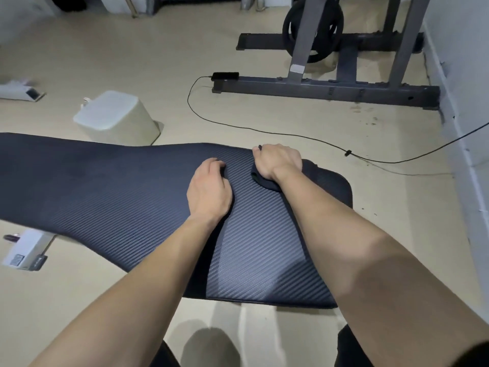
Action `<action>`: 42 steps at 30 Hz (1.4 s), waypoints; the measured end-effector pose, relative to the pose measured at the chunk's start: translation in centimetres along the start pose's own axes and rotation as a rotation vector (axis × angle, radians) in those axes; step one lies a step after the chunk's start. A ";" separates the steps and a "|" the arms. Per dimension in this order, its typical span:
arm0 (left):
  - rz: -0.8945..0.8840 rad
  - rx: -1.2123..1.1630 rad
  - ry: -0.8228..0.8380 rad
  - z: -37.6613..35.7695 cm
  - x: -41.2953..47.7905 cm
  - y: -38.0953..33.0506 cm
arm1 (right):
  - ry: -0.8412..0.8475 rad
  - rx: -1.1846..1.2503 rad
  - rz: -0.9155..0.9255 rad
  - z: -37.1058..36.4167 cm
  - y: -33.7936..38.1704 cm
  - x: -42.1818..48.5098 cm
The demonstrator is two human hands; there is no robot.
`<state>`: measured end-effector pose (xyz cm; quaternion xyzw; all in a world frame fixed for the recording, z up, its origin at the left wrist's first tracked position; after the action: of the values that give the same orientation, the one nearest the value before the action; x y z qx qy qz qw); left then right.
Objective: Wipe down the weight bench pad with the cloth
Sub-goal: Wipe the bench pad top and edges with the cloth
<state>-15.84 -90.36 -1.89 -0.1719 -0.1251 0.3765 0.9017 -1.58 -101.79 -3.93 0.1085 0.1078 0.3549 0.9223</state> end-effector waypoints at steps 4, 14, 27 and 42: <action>0.020 0.054 -0.018 -1.0 0.9 0.7 | -0.032 -0.042 0.131 -1.1 3.8 1.8; 0.273 -0.355 0.091 2.5 3.5 5.0 | 0.110 -0.191 0.650 -5.3 12.2 -8.2; 0.515 -0.095 -0.186 11.6 7.0 24.5 | 0.103 -0.134 0.795 -10.3 34.2 3.8; 0.279 0.237 0.529 6.0 1.5 12.8 | 0.147 -0.132 0.450 -6.5 20.1 -5.5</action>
<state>-25.11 -79.54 -1.47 -0.1729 0.1833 0.4506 0.8564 -20.05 -90.13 -3.89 0.0433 0.1244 0.5646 0.8148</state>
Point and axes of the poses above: each hand's wrist, its own x-axis towards the middle knuckle, its own z-axis out of the back of the hand, y = z × x, the point moved 10 cm from there along x, towards the middle knuckle, and after that the axes turned 13 degrees about z, right-handed, at the moved point
